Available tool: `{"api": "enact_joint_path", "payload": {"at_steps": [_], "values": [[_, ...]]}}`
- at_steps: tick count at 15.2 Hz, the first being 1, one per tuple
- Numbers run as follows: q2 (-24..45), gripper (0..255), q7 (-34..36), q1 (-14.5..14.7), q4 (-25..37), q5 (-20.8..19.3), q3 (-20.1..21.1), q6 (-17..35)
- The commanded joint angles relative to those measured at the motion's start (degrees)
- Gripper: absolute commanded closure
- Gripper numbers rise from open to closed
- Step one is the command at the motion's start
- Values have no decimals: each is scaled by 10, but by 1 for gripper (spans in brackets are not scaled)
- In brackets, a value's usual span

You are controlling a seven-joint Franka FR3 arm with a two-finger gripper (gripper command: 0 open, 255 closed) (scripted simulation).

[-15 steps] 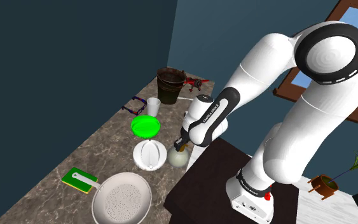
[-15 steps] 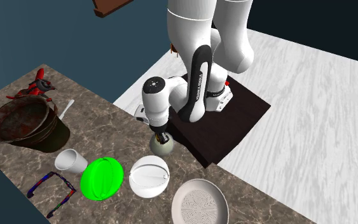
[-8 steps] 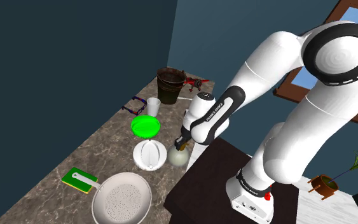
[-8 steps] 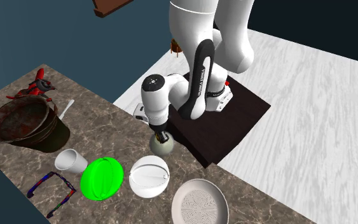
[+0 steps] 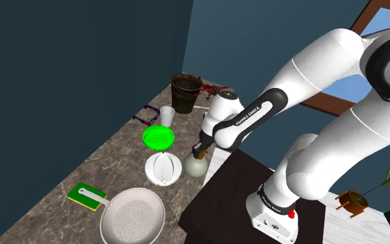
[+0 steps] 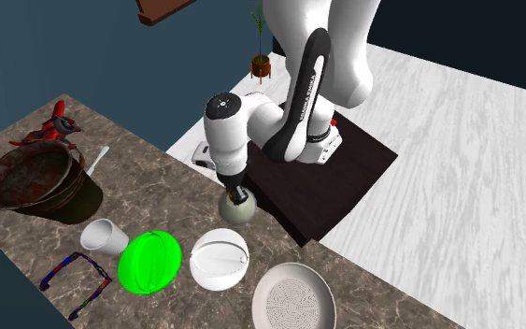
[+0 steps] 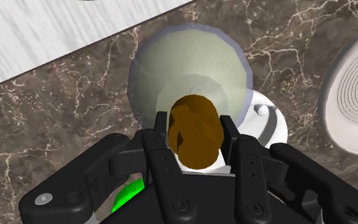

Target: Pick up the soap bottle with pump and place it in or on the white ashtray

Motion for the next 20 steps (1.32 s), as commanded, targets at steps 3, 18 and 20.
{"api": "enact_joint_path", "payload": {"at_steps": [3,18,20], "values": [[-46,255,6,-6,3,-9,2,-49],[15,255,86,10,204,-23,50,-187],[42,255,102,13,251,-29,57,-207]]}}
